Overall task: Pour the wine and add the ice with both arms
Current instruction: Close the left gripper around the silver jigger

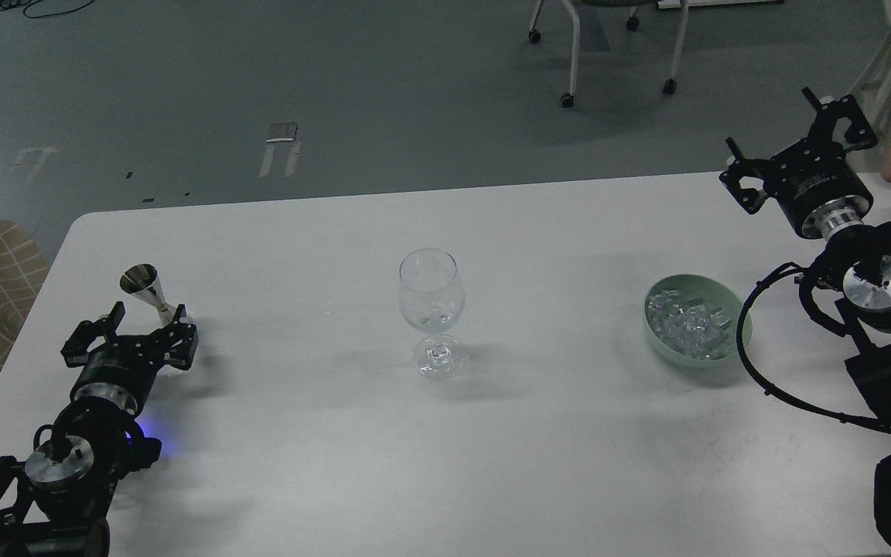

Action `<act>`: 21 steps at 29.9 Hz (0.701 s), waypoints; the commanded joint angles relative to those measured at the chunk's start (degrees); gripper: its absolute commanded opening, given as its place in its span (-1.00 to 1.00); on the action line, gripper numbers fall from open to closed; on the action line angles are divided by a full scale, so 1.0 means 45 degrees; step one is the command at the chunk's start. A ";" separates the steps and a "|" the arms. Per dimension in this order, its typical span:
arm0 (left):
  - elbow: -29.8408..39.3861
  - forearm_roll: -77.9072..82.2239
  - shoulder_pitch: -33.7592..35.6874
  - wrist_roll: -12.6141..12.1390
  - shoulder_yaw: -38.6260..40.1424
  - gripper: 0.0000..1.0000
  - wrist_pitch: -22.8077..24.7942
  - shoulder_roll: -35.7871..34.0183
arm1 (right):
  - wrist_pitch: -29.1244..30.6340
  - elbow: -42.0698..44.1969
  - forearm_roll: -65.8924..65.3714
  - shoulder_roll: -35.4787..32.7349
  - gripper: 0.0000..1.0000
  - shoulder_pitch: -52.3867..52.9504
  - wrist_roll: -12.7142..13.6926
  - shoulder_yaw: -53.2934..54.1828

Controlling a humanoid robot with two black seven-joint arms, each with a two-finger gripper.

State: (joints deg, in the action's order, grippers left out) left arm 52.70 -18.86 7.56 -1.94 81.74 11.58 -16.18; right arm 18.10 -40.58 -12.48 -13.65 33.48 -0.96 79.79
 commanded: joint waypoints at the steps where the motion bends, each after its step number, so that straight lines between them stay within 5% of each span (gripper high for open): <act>1: -0.0149 0.0011 0.0079 0.0020 -0.0040 0.63 -0.0034 0.0040 | 0.0001 -0.0005 0.0001 -0.0014 1.00 0.0002 -0.0001 0.0004; 12: -0.0969 0.0031 0.0879 -0.0176 -0.0079 0.52 0.0044 0.0195 | -0.0019 0.0034 0.0001 -0.0033 1.00 0.0041 -0.0001 -0.0015; 21: -0.1457 0.0070 0.1192 -0.0058 -0.0079 0.62 0.0044 0.0430 | -0.0116 0.0035 0.0001 -0.0014 1.00 0.0217 -0.0001 -0.0035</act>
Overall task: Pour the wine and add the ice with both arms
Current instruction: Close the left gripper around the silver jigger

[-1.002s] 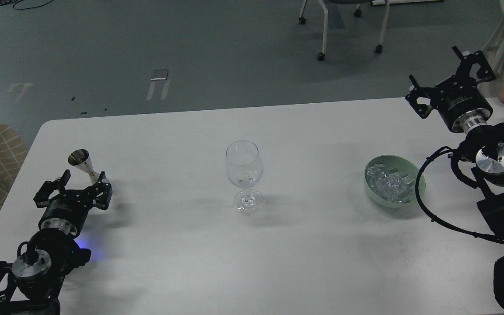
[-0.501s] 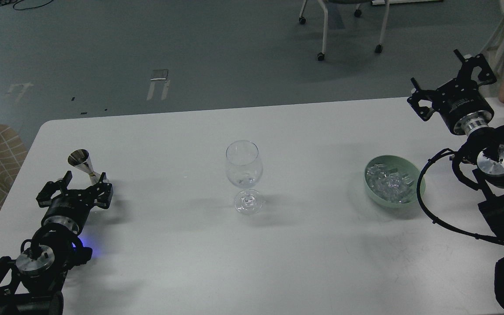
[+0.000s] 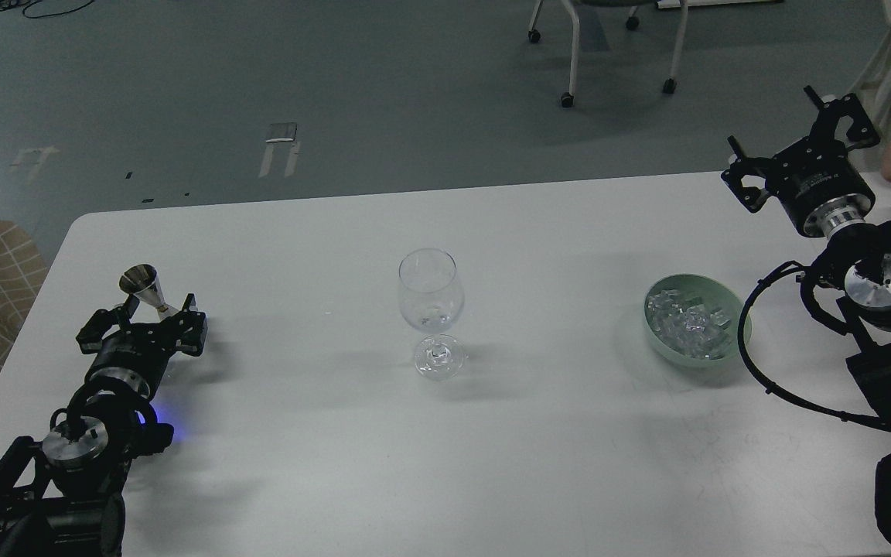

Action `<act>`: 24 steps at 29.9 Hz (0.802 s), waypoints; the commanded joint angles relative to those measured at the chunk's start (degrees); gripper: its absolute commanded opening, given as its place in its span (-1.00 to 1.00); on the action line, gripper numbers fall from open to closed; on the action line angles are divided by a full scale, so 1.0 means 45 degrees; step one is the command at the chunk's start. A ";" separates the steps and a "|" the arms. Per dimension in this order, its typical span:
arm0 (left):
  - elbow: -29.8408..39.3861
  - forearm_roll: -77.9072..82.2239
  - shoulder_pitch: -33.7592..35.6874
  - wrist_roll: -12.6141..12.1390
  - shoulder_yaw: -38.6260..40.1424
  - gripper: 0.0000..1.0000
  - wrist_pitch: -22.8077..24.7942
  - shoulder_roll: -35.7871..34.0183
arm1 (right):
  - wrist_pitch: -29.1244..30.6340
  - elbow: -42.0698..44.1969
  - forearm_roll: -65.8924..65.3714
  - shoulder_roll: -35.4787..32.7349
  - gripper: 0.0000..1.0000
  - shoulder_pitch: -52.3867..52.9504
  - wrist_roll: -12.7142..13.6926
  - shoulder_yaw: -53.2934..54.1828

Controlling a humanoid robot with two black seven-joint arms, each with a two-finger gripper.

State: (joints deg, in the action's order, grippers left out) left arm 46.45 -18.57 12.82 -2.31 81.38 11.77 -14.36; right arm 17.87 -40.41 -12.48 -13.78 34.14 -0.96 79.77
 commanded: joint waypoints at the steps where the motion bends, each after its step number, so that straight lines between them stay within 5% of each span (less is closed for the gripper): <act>1: -0.0069 0.0005 0.0022 0.0044 0.0021 0.62 0.0021 0.0008 | -0.0123 -0.0004 -0.0019 0.0016 1.00 0.0070 -0.0001 -0.0030; 9: -0.0069 0.0024 0.0022 0.0083 0.0080 0.64 0.0021 -0.0031 | -0.0143 -0.0004 -0.0019 0.0036 1.00 0.0031 -0.0001 -0.0030; 16: -0.0186 0.0102 0.0178 0.0181 0.0021 0.26 0.0079 -0.0011 | -0.0163 -0.0004 -0.0019 0.0075 1.00 0.0051 -0.0001 -0.0030; 24: -0.0264 0.0083 0.0198 0.0123 0.0002 0.16 0.0920 0.0028 | -0.0163 -0.0004 -0.0019 0.0036 1.00 0.0070 -0.0001 -0.0030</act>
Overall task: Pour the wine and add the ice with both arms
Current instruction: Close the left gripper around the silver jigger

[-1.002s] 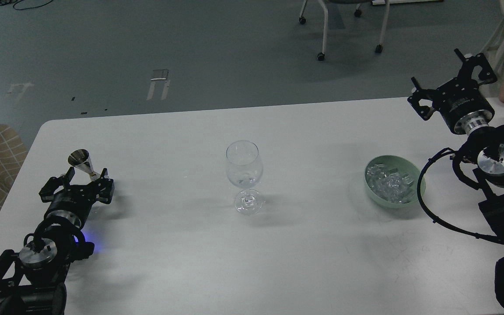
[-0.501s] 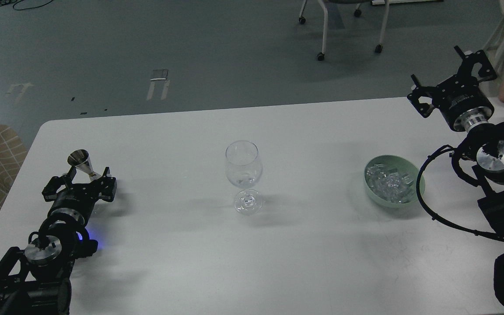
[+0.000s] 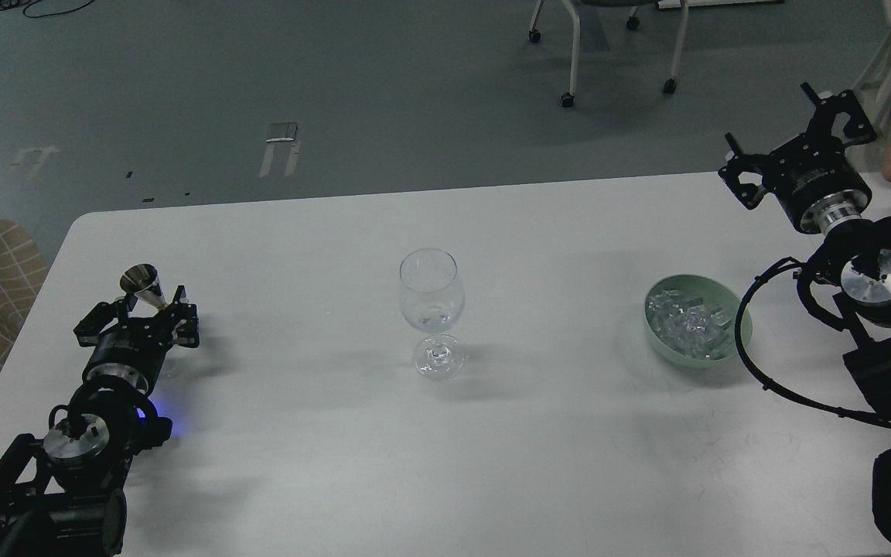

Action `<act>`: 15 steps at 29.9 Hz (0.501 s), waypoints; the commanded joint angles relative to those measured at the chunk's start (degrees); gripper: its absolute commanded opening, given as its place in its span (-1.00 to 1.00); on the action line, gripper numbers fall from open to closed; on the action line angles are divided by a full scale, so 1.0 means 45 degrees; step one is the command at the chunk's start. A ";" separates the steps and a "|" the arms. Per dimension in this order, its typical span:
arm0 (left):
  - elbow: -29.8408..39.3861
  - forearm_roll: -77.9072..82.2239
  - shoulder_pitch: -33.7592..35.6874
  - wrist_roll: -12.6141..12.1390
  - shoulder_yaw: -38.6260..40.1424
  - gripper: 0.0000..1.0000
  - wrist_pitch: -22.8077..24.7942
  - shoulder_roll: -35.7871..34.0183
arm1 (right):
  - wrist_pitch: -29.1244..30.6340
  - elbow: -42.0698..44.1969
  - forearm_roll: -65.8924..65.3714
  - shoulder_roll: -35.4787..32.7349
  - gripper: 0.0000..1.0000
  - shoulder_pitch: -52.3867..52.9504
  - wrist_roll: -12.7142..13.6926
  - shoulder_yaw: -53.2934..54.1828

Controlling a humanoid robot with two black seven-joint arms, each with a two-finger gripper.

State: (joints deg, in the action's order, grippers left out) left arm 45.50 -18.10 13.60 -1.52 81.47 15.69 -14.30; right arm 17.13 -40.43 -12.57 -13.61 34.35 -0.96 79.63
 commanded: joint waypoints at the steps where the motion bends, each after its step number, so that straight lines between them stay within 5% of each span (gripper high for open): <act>1: -0.0092 -0.0020 0.0043 -0.0052 -0.0019 0.16 0.0049 0.0013 | 0.0002 -0.0001 0.0000 -0.0003 1.00 0.0022 0.0000 0.0001; 11: -0.0735 -0.0020 0.0179 -0.0111 -0.0019 0.15 0.0166 0.0188 | 0.0002 -0.0001 0.0000 -0.0003 1.00 0.0022 0.0019 0.0001; 15: -0.1050 -0.0020 0.0414 -0.0111 -0.0019 -0.07 0.0283 0.0306 | 0.0002 0.0000 0.0000 -0.0003 1.00 0.0081 0.0039 0.0000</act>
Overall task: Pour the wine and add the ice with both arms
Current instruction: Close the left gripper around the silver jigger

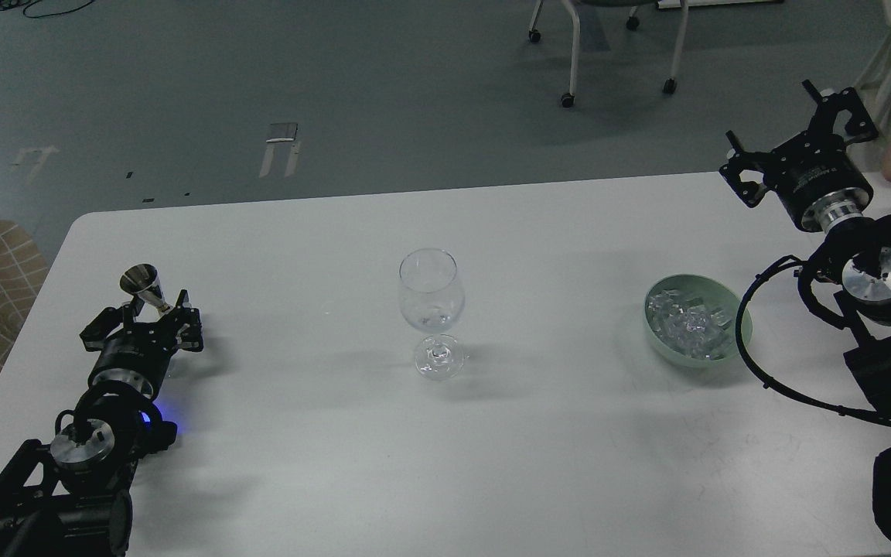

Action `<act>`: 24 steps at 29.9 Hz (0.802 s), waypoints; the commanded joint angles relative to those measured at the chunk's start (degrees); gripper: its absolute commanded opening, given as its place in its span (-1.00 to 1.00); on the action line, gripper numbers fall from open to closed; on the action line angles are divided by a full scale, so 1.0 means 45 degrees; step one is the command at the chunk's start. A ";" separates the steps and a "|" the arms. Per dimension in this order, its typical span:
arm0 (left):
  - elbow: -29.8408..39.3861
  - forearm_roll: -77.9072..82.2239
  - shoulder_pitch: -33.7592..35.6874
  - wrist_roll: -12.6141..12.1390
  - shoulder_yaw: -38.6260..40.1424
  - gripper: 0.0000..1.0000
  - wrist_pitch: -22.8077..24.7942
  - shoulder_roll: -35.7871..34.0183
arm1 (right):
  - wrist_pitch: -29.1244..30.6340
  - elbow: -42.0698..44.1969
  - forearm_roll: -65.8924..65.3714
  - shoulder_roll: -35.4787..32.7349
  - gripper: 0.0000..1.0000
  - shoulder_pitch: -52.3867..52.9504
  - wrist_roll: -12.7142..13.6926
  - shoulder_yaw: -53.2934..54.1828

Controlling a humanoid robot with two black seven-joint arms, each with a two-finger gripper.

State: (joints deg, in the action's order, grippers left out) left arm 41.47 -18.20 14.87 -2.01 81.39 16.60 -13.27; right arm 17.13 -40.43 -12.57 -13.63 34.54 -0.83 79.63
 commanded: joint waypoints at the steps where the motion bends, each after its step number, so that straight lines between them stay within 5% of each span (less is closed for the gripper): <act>1: -0.0173 0.0001 0.0133 -0.0002 -0.0001 -0.07 0.0139 0.0078 | 0.0002 0.0001 0.0000 0.0001 1.00 0.0039 0.0009 -0.0019; 4: -0.0173 0.0001 0.0172 -0.0022 -0.0001 -0.12 0.0296 0.0058 | 0.0002 0.0001 0.0000 0.0001 1.00 0.0058 0.0009 -0.0020; 10: -0.0173 0.0040 0.0153 -0.0061 -0.0040 -0.66 0.0901 0.0097 | 0.0002 0.0020 0.0000 -0.0018 1.00 0.0058 0.0009 -0.0039; 24: -0.0154 0.0020 0.0035 -0.0081 -0.0059 -0.67 0.1740 0.0214 | -0.0018 0.0177 0.0000 -0.0018 1.00 0.0234 0.0029 -0.0098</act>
State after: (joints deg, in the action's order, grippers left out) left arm 40.69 -18.01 15.10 -2.40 81.12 22.64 -12.32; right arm 17.04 -39.68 -12.57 -13.76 35.46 -0.70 79.26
